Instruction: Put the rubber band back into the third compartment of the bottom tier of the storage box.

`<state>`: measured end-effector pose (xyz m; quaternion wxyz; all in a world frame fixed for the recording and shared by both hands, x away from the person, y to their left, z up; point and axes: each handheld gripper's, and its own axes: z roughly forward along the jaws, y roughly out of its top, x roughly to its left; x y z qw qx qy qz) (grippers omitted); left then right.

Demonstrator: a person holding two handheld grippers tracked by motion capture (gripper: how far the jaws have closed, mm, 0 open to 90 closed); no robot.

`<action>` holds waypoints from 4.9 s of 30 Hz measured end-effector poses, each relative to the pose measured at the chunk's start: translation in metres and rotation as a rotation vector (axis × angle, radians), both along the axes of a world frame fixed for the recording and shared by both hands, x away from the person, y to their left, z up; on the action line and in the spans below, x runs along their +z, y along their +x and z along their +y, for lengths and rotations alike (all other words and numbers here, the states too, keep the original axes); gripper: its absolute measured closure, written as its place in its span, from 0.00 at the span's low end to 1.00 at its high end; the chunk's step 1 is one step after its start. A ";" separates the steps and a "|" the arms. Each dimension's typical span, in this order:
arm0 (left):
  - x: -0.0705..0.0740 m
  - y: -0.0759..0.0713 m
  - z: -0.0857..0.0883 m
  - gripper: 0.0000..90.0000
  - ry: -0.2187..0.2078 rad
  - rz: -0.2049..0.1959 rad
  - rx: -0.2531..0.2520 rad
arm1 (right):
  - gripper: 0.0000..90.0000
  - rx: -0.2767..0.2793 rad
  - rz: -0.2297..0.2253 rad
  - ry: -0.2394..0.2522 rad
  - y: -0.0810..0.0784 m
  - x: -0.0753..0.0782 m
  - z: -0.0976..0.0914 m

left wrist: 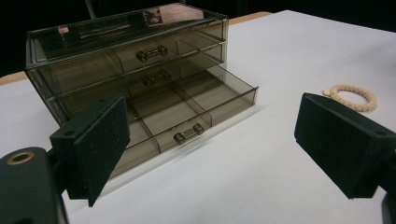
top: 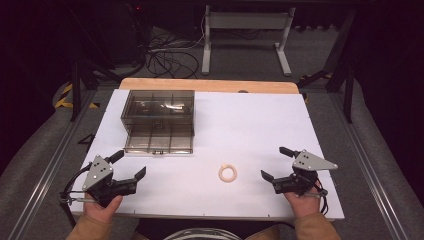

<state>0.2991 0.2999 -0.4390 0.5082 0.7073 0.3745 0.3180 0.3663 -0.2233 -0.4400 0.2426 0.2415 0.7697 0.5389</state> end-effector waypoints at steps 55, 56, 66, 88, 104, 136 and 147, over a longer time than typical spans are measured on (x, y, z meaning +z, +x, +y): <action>0.022 0.035 -0.077 0.13 0.029 0.080 -0.218 | 0.00 0.025 0.035 0.003 0.003 -0.004 0.002; 0.022 0.035 -0.079 0.13 0.029 0.082 -0.223 | 0.00 0.026 0.036 0.004 0.003 -0.004 0.002; 0.024 0.042 -0.100 0.13 0.042 0.093 -0.267 | 0.00 0.029 0.037 0.005 0.004 -0.004 0.002; 0.020 0.051 -0.131 0.15 0.057 0.129 -0.321 | 0.00 0.037 0.037 0.001 0.004 -0.004 0.002; 0.010 0.062 -0.149 0.25 0.084 0.185 -0.330 | 0.00 0.040 0.040 -0.001 0.004 -0.004 0.002; -0.021 0.090 -0.198 0.35 0.172 0.351 -0.371 | 0.00 0.045 0.047 -0.005 0.004 -0.005 0.002; -0.029 0.096 -0.212 0.39 0.203 0.384 -0.359 | 0.00 0.050 0.051 -0.006 0.004 -0.006 0.003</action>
